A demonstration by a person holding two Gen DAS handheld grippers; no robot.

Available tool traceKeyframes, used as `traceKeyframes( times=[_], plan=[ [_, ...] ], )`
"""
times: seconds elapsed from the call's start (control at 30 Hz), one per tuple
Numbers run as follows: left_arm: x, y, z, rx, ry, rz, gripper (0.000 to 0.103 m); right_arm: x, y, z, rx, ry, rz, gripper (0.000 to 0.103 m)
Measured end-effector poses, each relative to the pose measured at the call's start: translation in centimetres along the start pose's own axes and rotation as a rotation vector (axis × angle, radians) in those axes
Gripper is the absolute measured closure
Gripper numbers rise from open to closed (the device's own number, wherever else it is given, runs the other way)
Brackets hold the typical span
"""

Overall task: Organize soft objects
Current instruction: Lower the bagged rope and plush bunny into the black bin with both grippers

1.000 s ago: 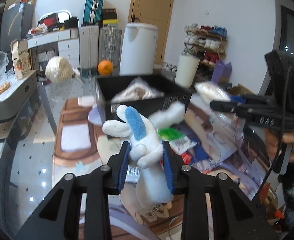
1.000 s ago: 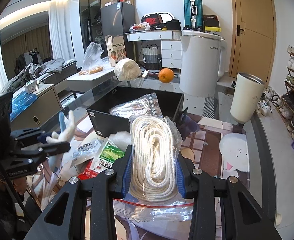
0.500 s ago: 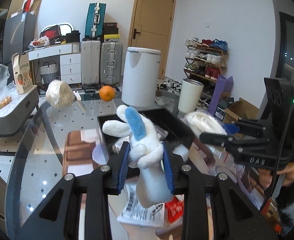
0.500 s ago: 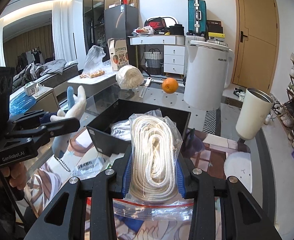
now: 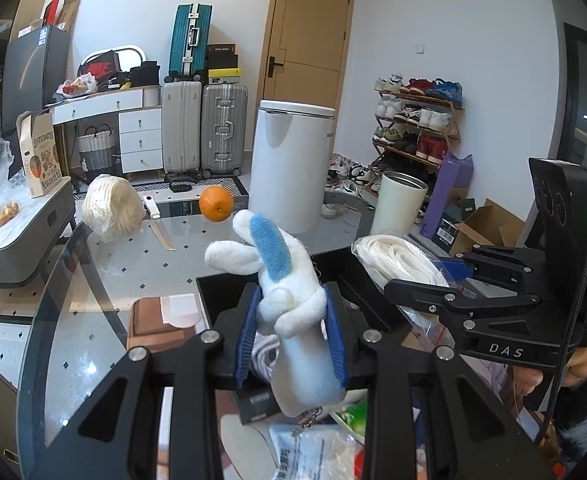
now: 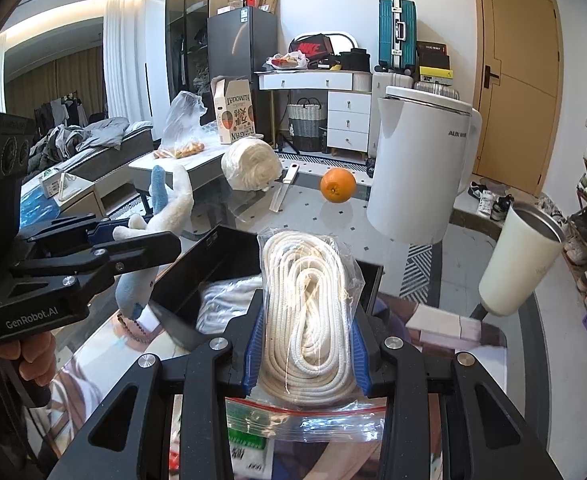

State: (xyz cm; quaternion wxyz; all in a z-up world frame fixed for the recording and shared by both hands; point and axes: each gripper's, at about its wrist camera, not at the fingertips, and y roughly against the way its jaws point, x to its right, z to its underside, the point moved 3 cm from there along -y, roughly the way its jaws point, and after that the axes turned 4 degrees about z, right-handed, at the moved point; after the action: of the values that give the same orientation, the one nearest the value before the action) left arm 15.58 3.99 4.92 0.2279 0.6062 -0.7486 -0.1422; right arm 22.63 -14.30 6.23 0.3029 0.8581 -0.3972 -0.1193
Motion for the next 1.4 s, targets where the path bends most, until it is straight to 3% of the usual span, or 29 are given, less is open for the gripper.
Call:
traceKeyframes(
  times=[0.37, 0.87, 1.4],
  plan=[
    [-1.7, -1.0, -1.6, 0.065, 0.051, -0.029, 0.073, 0.1, -3.0, -1.3, -0.008, 0.019, 0.003, 0.067],
    [-1.8, -2.8, -3.1, 0.039, 0.032, 0.001, 0.073, 1.0, -4.6, -2.5, -0.023, 0.015, 0.001, 0.066],
    [-0.7, -7.7, 1.1, -0.220, -0.061, -0.009, 0.073, -0.3, -7.5, -1.2, -0.143, 0.128, -0.028, 0.066]
  ],
)
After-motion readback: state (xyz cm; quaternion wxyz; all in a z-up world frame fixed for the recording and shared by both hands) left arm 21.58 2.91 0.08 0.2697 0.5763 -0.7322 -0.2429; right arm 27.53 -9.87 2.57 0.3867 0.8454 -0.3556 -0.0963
